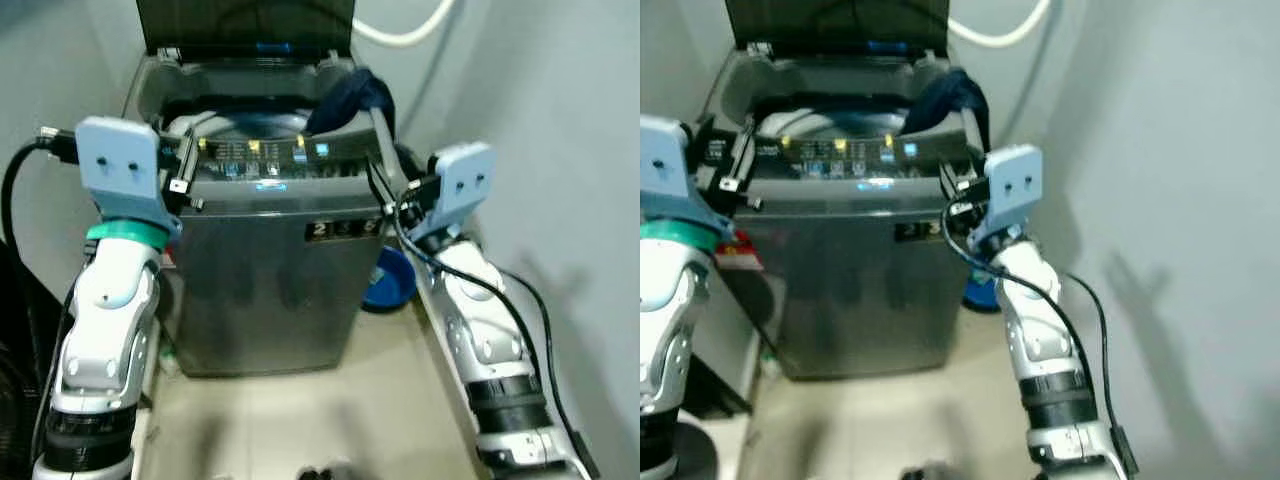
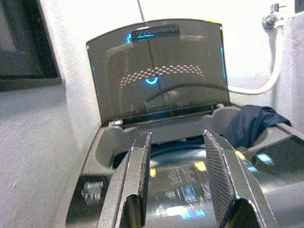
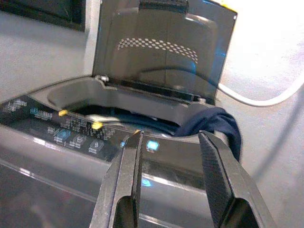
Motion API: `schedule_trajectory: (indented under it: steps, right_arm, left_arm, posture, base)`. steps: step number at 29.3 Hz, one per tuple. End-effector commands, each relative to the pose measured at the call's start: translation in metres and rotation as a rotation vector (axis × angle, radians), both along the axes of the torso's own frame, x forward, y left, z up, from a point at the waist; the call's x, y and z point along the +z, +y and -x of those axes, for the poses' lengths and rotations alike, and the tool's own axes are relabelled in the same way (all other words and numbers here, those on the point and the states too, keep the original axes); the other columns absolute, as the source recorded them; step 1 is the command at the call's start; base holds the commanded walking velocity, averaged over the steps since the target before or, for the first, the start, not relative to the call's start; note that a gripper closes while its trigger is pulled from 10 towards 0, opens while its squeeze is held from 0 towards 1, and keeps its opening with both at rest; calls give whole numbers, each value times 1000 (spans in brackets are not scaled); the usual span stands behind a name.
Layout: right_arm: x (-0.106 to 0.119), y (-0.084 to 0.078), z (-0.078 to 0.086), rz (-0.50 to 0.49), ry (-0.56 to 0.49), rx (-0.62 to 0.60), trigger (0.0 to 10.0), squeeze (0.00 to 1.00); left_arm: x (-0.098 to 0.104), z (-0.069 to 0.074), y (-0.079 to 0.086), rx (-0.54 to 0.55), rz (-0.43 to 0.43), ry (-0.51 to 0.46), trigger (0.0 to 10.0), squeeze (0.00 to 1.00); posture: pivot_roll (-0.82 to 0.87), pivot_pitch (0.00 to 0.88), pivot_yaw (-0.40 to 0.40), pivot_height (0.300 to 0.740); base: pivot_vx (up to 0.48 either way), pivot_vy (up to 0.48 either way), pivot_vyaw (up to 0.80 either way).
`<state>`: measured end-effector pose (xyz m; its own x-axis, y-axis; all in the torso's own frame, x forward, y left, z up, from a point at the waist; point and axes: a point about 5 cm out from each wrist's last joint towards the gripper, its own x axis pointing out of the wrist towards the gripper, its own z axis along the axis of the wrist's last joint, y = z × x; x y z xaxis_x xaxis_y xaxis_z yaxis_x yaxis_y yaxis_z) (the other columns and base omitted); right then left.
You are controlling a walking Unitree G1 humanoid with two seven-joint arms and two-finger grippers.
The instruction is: Clothes washing
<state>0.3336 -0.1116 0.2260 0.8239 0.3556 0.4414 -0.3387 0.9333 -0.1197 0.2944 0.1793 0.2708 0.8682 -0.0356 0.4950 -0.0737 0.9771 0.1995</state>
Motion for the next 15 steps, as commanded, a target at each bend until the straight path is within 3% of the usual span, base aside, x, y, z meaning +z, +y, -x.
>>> schedule_trajectory:
  steps: [1,8,13,15]
  right_arm:
    - [-2,2,0,16,3,6,10000,0]
    - [-5,4,1,52,2,17,10000,0]
    - [-9,6,2,75,9,30,10000,0]
    - [-15,4,2,85,23,28,10000,0]
  left_arm:
    - [-2,0,1,7,-7,6,10000,0]
    - [-5,-2,-3,-12,-5,24,10000,0]
    - [-16,-3,-8,-55,7,99,10000,0]
    - [-33,-2,-12,-99,67,199,10000,0]
  posture:
    - [93,17,-41,740]
    - [92,12,-39,740]
    - [93,10,-39,740]
    - [93,10,-38,740]
  base:
    - [0,0,775]
    - [0,0,772]
    - [0,0,760]
    - [0,0,750]
